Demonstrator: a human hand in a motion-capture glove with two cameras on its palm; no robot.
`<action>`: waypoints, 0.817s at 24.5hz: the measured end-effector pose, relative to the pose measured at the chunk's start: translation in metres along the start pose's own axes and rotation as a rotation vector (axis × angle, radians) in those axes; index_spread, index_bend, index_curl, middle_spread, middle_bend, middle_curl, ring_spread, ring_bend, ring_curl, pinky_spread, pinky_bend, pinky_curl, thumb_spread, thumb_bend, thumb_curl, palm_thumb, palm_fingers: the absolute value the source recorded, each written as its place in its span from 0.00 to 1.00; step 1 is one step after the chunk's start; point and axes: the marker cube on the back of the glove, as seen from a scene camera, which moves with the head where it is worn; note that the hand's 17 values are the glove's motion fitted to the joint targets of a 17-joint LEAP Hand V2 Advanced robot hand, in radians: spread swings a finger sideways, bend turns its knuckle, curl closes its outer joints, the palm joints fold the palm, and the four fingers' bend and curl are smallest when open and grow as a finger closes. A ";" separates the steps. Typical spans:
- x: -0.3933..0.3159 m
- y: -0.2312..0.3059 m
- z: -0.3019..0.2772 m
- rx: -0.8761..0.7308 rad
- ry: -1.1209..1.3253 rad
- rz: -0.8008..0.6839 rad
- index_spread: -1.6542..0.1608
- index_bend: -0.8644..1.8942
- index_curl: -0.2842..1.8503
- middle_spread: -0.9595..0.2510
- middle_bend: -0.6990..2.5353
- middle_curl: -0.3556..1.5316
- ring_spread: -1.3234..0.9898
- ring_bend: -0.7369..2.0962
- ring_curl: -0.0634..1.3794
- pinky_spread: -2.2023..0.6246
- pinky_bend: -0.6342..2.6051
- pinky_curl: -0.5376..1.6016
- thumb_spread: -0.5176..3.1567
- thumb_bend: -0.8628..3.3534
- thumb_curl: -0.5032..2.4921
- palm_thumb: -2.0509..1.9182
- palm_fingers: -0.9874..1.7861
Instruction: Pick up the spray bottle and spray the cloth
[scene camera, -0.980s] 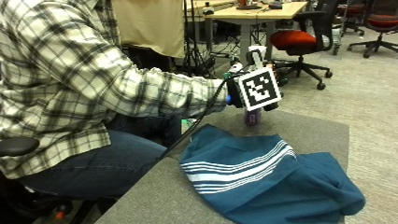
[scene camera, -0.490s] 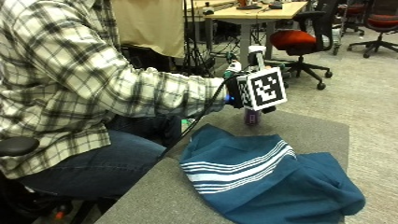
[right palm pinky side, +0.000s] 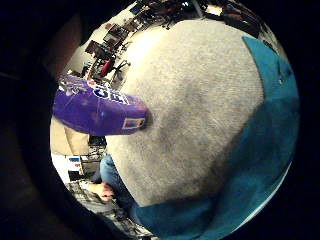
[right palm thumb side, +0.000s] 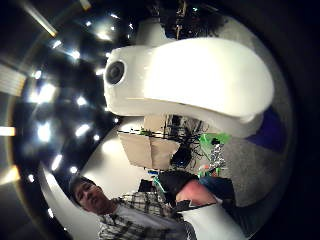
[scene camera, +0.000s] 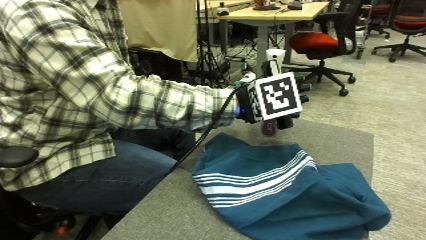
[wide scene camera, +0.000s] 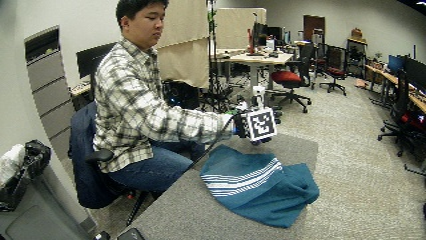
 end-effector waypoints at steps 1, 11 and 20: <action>0.000 0.004 -0.004 0.002 0.033 0.002 0.69 0.35 0.21 0.70 0.27 0.37 0.58 0.40 0.28 0.86 0.39 0.41 0.36 0.20 0.31 0.61 0.31; -0.016 0.095 -0.101 -0.050 0.612 0.119 0.68 0.38 0.23 0.68 0.27 0.36 0.58 0.38 0.26 0.86 0.36 0.40 0.37 0.19 0.30 0.59 0.33; -0.038 0.243 -0.185 0.038 0.898 0.322 0.67 0.38 0.24 0.66 0.27 0.35 0.58 0.37 0.25 0.87 0.35 0.39 0.38 0.20 0.29 0.58 0.34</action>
